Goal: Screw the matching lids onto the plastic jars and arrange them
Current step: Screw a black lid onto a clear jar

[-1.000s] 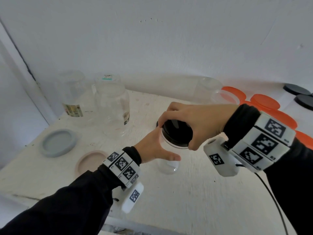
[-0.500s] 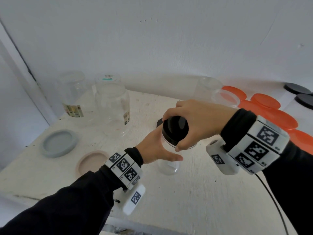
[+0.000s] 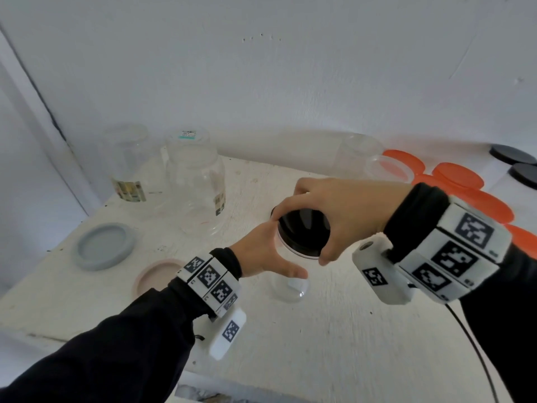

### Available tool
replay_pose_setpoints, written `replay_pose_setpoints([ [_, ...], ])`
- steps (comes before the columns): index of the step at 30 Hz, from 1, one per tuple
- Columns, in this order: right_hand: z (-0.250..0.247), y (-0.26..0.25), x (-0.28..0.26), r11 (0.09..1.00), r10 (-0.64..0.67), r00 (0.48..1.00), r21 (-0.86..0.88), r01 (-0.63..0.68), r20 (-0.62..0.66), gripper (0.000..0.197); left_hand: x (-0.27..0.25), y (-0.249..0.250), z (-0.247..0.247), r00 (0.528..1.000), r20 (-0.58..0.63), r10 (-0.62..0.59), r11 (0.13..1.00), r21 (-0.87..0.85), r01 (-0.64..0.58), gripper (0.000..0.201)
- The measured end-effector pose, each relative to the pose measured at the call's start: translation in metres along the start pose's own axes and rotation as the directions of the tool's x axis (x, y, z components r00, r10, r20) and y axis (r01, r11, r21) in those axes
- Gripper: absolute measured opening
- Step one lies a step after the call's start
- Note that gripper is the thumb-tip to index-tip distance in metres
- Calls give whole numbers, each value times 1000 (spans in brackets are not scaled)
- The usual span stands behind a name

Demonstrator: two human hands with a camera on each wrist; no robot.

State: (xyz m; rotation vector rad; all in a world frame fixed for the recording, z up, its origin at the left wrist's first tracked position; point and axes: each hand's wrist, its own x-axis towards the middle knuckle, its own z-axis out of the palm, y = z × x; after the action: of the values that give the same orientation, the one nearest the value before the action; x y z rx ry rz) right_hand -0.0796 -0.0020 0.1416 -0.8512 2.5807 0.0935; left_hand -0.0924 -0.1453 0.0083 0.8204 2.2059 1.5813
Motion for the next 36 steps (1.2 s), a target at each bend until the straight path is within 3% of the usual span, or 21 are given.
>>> replay_pose_setpoints([
  [14,5,-2,0,999,17,988,-48,-24,-151,76,-2,-2,1,999,-45,17,1000,-8,-18,69],
  [18,8,-8,0,995,79,978,-48,-90,-195,67,-5,-3,3,998,-58,11,1000,-29,-13,70],
  [23,18,-18,2,973,211,926,-25,-230,-314,58,-7,1,6,998,-55,21,996,-82,-26,70],
  [25,16,-17,0,967,213,941,-81,-241,-265,64,-7,2,5,999,-35,24,998,-63,-26,70],
  [27,8,-11,-5,977,177,979,-99,-186,-98,76,-6,3,3,999,-32,23,999,-27,-24,70],
  [30,-3,-5,-9,999,50,997,12,-51,64,85,-5,2,2,999,-38,19,1000,12,-19,68],
  [33,1,-1,-4,999,11,1000,39,-10,-20,76,-4,-1,4,999,-50,15,1000,13,-14,68],
  [36,3,-3,-2,999,49,996,24,-47,-72,72,-5,-1,4,998,-60,12,1000,15,-11,69],
])
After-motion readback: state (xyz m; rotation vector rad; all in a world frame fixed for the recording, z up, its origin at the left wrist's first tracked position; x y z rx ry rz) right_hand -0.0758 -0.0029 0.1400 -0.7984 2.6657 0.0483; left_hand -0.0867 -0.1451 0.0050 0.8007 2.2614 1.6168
